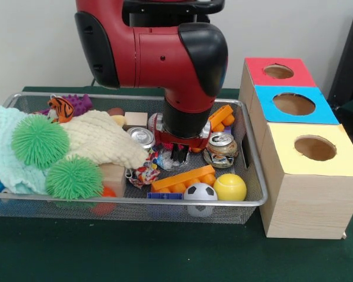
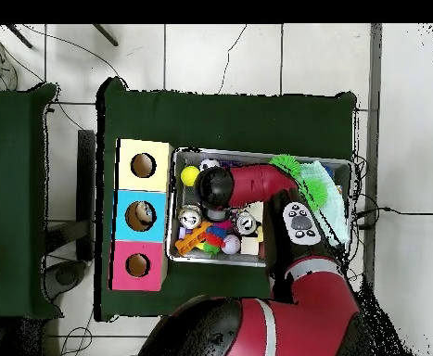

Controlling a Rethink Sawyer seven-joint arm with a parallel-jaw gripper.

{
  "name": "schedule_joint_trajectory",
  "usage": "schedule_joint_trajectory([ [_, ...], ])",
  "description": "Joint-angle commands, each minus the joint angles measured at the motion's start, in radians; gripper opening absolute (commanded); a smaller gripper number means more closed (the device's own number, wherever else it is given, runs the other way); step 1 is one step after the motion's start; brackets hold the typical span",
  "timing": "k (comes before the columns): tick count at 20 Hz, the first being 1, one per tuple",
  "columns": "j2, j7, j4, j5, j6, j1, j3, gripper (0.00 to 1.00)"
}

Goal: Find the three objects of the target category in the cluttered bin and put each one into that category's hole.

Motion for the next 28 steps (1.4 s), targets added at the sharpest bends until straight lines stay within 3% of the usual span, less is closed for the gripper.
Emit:
schedule_joint_trajectory([
  [1,0.036,-0.094,0.025,-0.034,0.076,-0.012,0.006,0.0],
  [7,0.031,-0.069,0.08,-0.024,-0.001,-0.031,0.02,0.0],
  [9,0.042,-0.096,0.049,-0.067,-0.047,-0.022,0.019,0.0],
  [12,0.037,-0.097,0.045,-0.054,-0.023,-0.023,0.023,0.0],
  [13,0.035,-0.099,0.054,-0.051,-0.023,-0.024,0.027,1.0],
  [15,0.034,-0.05,0.057,-0.052,-0.058,-0.012,0.011,1.0],
  [28,0.083,-0.019,0.002,-0.031,-0.072,0.003,0.03,1.0],
])
